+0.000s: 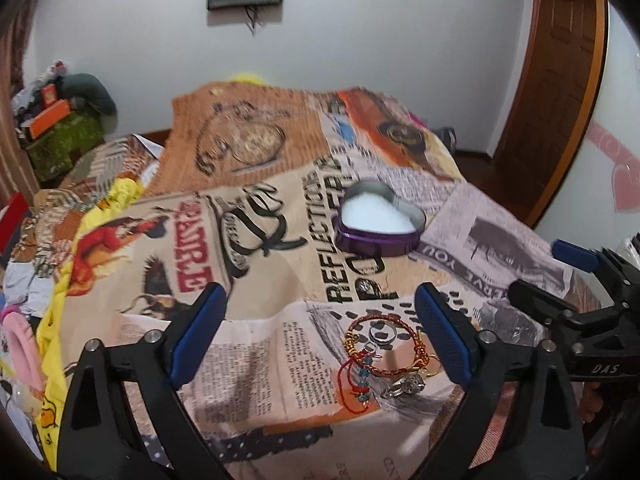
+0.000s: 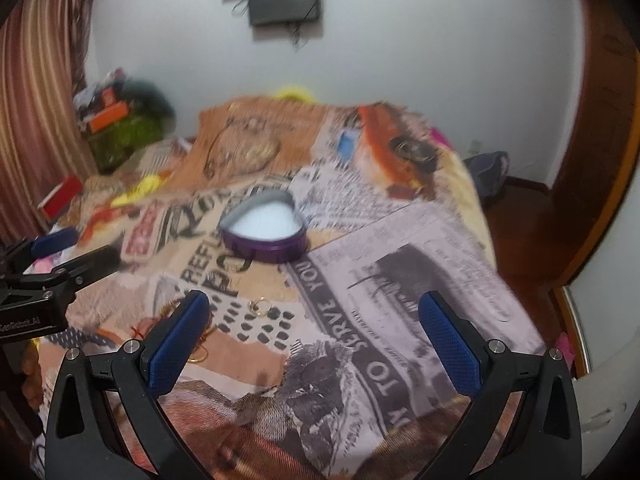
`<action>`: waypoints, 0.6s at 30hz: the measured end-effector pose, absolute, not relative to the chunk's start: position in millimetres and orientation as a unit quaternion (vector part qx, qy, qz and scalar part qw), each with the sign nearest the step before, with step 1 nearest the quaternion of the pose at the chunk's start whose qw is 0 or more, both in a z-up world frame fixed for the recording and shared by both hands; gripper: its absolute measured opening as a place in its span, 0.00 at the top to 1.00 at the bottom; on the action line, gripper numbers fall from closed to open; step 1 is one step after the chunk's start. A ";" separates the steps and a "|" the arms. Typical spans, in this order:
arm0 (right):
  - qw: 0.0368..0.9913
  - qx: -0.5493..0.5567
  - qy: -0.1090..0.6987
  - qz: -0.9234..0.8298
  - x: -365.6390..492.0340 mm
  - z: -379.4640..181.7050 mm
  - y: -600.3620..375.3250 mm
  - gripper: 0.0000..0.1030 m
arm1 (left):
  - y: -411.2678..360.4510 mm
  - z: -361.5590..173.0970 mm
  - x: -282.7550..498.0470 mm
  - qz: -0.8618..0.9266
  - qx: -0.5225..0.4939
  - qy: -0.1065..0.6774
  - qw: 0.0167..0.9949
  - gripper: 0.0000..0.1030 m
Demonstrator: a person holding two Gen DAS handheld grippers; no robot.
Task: Organize jewelry
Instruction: 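Move both grippers down toward the jewelry pile beside the heart tin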
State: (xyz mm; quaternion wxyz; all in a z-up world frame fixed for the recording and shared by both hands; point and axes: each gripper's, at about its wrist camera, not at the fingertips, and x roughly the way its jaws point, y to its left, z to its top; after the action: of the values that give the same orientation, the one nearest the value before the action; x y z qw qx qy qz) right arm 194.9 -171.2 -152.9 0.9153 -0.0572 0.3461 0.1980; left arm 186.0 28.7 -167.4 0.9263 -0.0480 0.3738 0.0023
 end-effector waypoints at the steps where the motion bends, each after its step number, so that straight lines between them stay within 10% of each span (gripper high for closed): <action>1: 0.911 -0.061 0.352 0.206 198.7 -156.4 -168.7 0.00 | 28.5 -170.9 192.2 -0.004 -0.048 0.381 0.923 0.12; 18: 0.834 -0.111 0.440 0.314 242.4 -206.7 -127.1 0.60 | 21.8 -212.3 258.2 -0.082 -0.039 0.484 0.870 0.59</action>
State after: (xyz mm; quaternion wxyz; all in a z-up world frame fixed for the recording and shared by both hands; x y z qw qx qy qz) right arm 242.4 -127.1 -206.7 0.8342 -0.1111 0.4396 0.3139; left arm 258.2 21.8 -212.3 0.8702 -0.0394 0.4841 -0.0825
